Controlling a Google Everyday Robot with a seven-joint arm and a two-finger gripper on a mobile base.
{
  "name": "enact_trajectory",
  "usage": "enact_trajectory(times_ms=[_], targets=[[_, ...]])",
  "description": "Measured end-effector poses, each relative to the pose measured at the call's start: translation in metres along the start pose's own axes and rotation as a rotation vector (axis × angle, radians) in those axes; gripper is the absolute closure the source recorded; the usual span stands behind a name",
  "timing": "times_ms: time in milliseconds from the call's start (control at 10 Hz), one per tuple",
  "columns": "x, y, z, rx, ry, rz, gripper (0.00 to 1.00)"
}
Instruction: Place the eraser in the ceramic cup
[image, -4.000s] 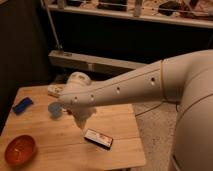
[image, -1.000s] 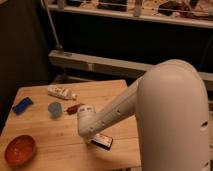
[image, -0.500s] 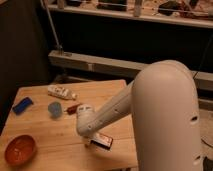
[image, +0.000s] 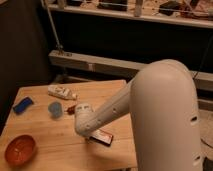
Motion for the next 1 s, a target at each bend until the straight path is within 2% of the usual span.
enact_trajectory(times_ms=[500, 1000], targets=[[0.003, 0.003, -0.004, -0.003, 0.008, -0.001, 0.47], [-0.005, -0.001, -0.017, 0.004, -0.017, -0.009, 0.47]])
